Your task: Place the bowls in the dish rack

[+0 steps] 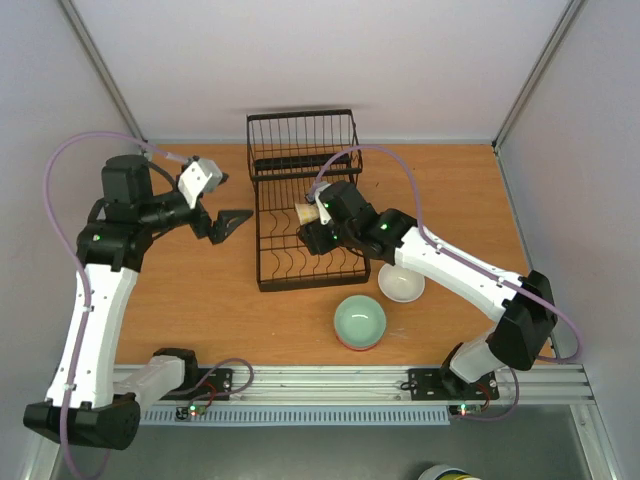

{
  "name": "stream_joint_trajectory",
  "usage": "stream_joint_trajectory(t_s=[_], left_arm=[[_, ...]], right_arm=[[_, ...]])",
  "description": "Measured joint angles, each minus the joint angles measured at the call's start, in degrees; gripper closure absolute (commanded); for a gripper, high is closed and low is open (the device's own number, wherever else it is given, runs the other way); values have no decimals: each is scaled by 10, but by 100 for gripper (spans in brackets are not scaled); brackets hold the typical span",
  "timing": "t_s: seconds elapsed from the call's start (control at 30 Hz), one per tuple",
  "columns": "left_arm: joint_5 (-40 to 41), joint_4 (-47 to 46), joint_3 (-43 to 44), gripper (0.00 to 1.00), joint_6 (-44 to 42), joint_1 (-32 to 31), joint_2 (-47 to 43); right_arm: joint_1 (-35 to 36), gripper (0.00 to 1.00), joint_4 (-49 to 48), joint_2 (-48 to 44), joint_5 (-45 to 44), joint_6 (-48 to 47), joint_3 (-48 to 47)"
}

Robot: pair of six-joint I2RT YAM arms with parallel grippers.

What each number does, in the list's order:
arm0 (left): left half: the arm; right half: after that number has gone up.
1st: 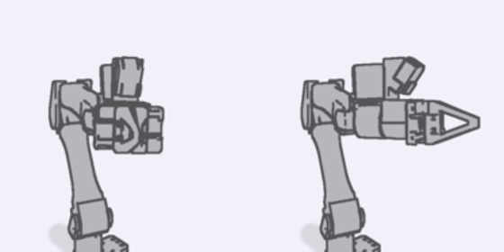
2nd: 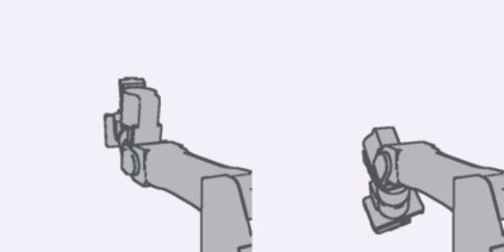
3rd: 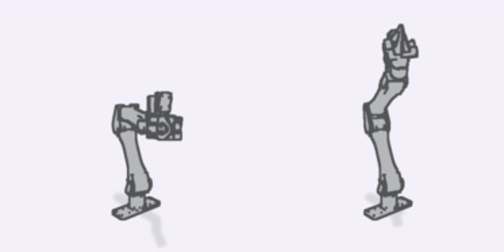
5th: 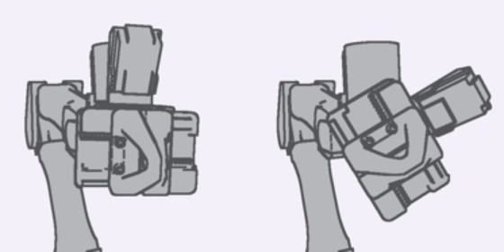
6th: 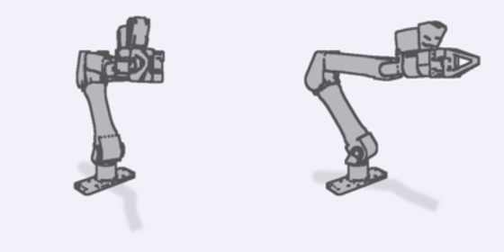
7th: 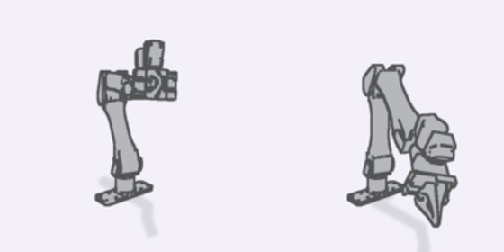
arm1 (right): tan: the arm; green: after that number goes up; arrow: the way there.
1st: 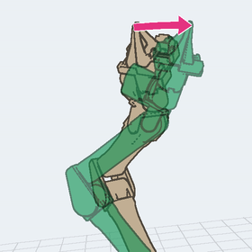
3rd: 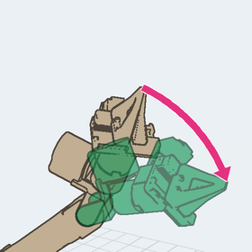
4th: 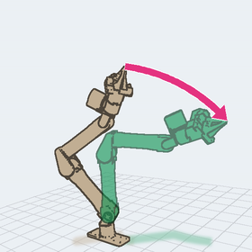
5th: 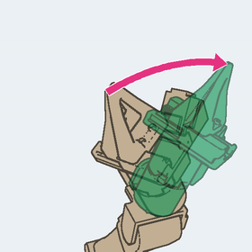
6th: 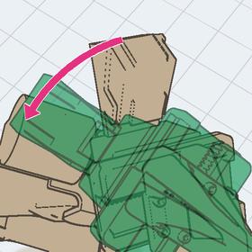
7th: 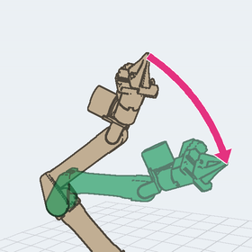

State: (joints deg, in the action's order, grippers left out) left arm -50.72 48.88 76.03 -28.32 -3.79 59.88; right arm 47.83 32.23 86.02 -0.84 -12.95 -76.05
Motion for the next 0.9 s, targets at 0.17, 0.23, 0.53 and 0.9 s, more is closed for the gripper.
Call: stream_joint_trajectory(t_s=[0.17, 0.23, 0.53, 0.9], left_arm=[[122, -162, -107, 1, 119, 2, 17], [160, -210, -178, 1, 154, 3, 27], [212, -315, -266, 1, 217, 3, 16], [209, -332, -267, 1, 216, 3, 2]], right_arm=[[-11, 99, 28, 28, -45, -2, -18], [-17, 99, 42, 40, -68, -2, -18], [-26, 99, 109, 146, -192, -2, -78], [-26, 99, 101, 252, -285, -35, -158]])
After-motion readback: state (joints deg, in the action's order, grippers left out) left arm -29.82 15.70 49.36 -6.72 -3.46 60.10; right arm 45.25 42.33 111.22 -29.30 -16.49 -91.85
